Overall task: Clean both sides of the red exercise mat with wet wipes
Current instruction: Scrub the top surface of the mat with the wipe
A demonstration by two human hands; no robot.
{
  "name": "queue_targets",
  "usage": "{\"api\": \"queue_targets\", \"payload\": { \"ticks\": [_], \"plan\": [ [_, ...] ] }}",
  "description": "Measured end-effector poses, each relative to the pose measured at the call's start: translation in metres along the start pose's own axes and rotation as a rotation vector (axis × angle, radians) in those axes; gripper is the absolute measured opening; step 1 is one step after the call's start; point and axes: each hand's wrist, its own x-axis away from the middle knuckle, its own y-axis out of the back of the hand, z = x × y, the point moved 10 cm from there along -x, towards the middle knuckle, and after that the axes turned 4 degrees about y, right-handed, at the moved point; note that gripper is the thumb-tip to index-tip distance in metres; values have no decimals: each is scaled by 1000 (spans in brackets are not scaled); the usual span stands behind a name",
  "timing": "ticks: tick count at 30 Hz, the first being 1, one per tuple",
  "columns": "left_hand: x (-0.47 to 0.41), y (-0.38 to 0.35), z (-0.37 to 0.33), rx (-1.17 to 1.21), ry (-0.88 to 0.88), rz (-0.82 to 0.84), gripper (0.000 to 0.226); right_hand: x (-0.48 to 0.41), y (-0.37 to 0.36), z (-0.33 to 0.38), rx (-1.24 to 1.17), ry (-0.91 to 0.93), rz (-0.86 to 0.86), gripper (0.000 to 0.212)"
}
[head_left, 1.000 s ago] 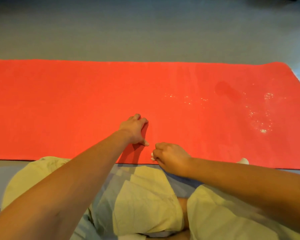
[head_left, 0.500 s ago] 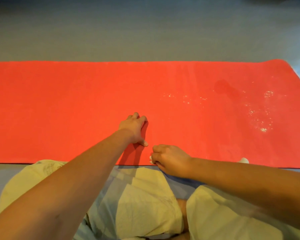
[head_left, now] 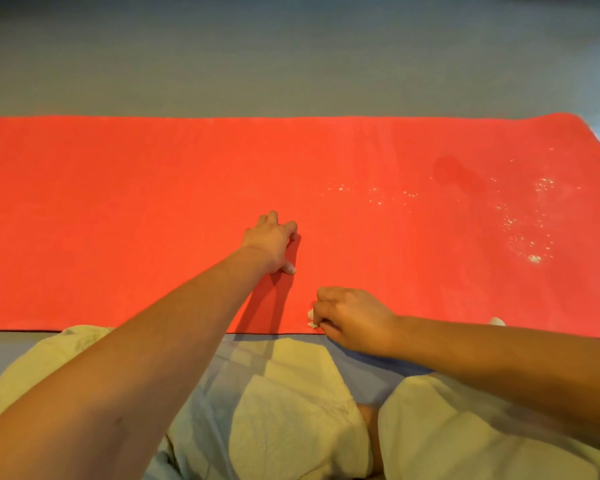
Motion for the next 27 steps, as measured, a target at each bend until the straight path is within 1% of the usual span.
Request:
{"api": "queue_targets", "payload": {
  "ticks": [2,3,5,7,9,10,12,15,18,21,25,27],
  "plan": [
    [-5,0,0,3,-3,4,92,-12,8,-13,2,-11,-8,15],
    [-8,-1,1,2,-10,13,104,-22,14,-25,13,-44,-40,16],
    [-14,-4,2,7,-23,50,127,-42,31,-50,46,-136,-114,18],
    [-18,-9,3,0,-38,107,137,-57,43,-68,83,-233,-149,20],
    [-21,-8,1,-46,-46,153,134,-61,45,-70,107,-281,-156,20],
    [-22,-5,-1,-85,-52,161,130,-58,42,-65,110,-272,-154,20],
    [-27,6,-5,-137,-63,143,119,-46,30,-49,91,-206,-129,17],
    [-36,17,-7,-112,-66,90,102,-23,13,-28,52,-89,-43,15],
    [-39,16,-8,-108,-60,65,100,-26,19,-31,31,-70,-16,17],
    [-43,13,-8,-89,-58,62,105,-55,38,-60,90,-126,-75,15],
    [-48,12,-6,-66,-27,82,109,-97,66,-118,149,-330,-169,20],
    [-50,12,-5,-76,-26,85,120,-105,72,-132,162,-427,-184,23]
  ]
}}
